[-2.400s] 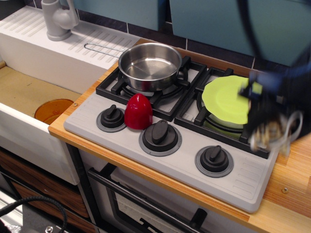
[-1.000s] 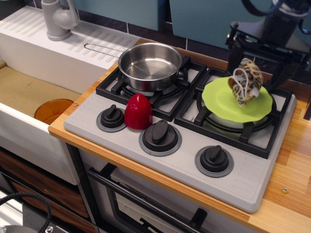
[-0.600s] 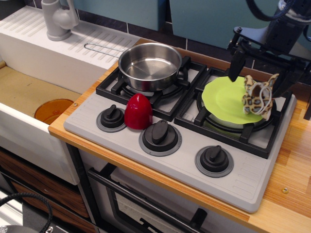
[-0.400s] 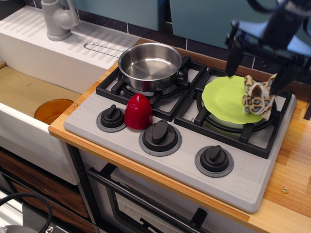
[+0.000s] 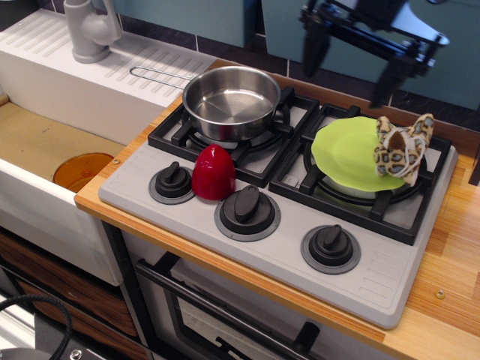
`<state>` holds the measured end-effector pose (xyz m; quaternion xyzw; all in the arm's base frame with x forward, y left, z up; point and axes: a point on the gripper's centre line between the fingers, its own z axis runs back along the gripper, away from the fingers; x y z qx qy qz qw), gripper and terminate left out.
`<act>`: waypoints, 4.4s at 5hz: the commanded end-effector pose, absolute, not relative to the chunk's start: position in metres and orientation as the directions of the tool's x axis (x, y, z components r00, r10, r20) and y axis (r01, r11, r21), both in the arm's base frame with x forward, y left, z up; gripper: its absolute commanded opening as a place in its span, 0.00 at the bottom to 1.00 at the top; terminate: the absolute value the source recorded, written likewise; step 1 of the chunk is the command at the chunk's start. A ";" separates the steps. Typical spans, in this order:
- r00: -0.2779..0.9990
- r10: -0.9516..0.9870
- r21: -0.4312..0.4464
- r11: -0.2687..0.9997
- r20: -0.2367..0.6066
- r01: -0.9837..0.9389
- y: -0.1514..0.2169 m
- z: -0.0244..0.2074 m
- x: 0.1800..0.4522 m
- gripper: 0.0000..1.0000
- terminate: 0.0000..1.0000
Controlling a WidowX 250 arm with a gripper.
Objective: Put stuffedcheeta on plate and sweetpotato in pot or pan on stove
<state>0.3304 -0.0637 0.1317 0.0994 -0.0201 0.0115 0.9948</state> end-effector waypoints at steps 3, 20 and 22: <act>0.994 0.023 0.177 0.983 0.111 -0.042 -0.064 0.156 0.336 1.00 0.00; 0.942 0.117 0.176 0.968 0.314 -0.179 0.026 0.032 0.290 0.00 0.00; 0.953 0.125 0.202 0.962 0.277 -0.185 0.027 0.030 0.289 0.00 0.00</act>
